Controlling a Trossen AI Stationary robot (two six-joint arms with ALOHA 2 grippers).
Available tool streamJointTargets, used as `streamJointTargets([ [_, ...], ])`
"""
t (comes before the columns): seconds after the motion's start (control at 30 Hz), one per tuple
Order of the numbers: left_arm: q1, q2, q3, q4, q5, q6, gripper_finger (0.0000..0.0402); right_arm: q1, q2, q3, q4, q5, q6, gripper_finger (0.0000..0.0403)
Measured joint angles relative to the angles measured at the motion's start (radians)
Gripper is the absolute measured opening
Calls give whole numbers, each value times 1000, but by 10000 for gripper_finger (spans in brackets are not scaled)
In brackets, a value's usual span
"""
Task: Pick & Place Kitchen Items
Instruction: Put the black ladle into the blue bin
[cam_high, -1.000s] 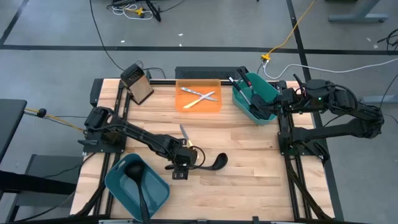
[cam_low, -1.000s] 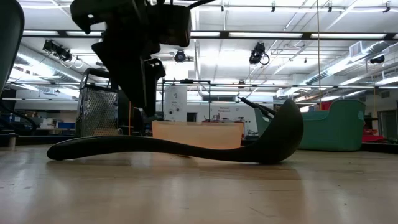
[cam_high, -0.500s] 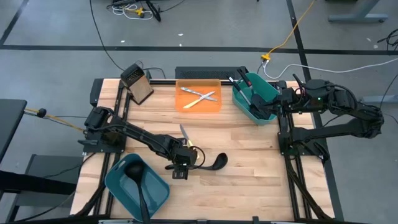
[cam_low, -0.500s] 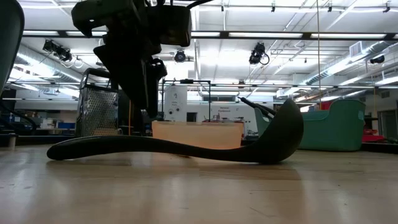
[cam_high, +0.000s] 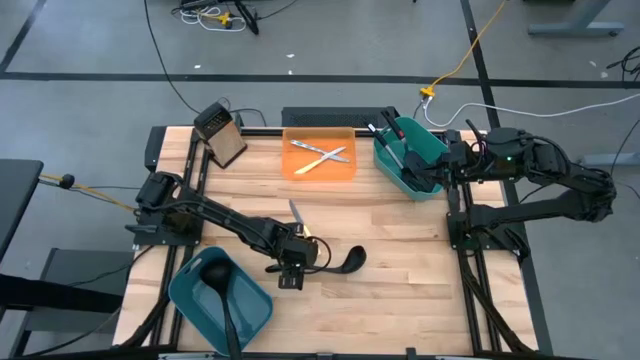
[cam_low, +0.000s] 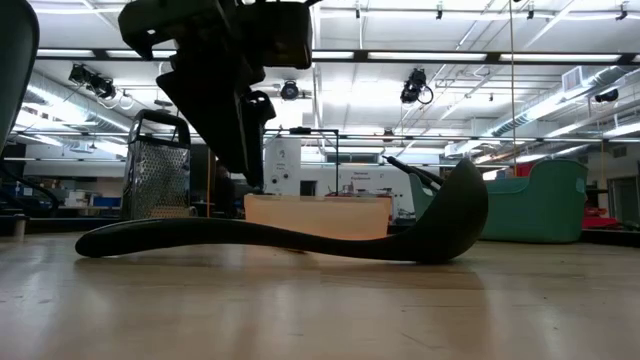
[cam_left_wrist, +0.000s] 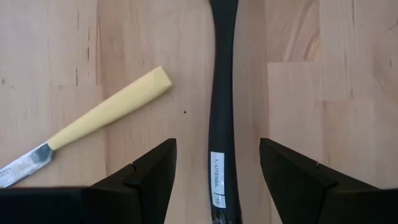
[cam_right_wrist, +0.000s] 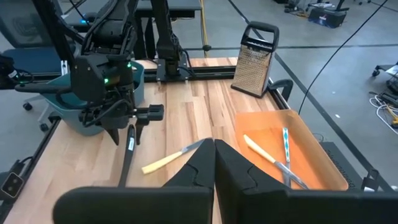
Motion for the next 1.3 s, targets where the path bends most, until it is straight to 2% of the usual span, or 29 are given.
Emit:
streamJointTargets([
  [0.33, 0, 0, -13, 15, 3, -8, 234, 0, 5, 0, 0, 0, -21, 5],
  [0.53, -5, 0, -72, 58, 57, -31, 234, 0, 5, 0, 0, -3, -21, 5],
  [0.9, -13, 0, -148, 111, 66, -55, 234, 0, 5, 0, 0, -5, -22, 5],
  [1.3, -14, 0, -151, 110, 41, -8, 234, 0, 5, 0, 0, -5, -31, 5],
])
